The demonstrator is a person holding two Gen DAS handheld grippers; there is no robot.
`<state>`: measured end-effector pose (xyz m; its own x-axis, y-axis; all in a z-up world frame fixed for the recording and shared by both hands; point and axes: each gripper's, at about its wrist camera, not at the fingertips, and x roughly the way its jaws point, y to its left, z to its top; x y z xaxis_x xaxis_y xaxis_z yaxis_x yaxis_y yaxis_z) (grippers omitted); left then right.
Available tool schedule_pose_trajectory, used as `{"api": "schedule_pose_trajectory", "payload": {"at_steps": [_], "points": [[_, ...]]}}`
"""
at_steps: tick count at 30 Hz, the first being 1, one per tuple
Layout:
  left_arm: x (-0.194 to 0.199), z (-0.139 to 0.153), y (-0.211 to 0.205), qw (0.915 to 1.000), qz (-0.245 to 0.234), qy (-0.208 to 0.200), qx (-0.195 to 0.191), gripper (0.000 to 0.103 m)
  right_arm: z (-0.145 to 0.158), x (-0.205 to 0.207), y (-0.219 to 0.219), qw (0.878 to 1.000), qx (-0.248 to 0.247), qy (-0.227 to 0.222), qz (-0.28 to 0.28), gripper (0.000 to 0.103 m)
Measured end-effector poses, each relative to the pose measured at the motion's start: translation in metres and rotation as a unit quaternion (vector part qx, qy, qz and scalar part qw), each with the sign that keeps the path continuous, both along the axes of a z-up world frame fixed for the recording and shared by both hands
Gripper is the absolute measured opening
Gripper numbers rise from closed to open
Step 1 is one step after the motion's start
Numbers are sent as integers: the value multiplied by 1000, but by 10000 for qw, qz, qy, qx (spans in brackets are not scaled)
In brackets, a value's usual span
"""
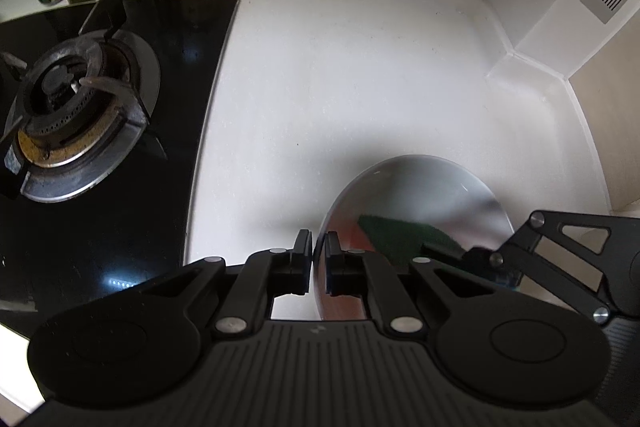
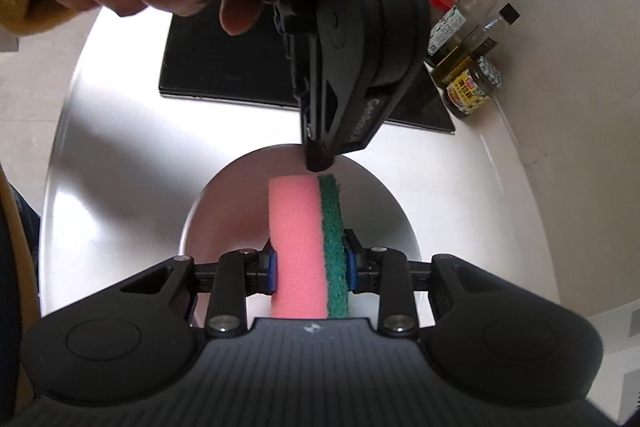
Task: Clean bowl
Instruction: 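Scrub the bowl interior with the sponge in the right tool while the left tool holds the rim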
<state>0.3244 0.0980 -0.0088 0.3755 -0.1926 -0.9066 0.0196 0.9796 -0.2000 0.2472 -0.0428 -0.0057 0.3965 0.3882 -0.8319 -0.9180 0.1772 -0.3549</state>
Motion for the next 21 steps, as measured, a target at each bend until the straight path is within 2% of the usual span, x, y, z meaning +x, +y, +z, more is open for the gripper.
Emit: {"api": "schedule_pose_trajectory", "payload": {"at_steps": [13, 15, 19, 21], "points": [[2, 0, -6, 9997, -119, -160, 153, 11, 15, 10, -16, 9899, 696, 1224, 159, 27], [2, 0, -7, 9995, -140, -182, 193, 11, 19, 13, -18, 9811, 848, 1727, 185, 27], [2, 0, -8, 9995, -148, -198, 195, 12, 24, 26, -26, 9665, 1095, 2320, -105, 27], [2, 0, -7, 9995, -155, -208, 175, 13, 29, 43, -38, 9451, 1476, 2878, -468, 27]]}}
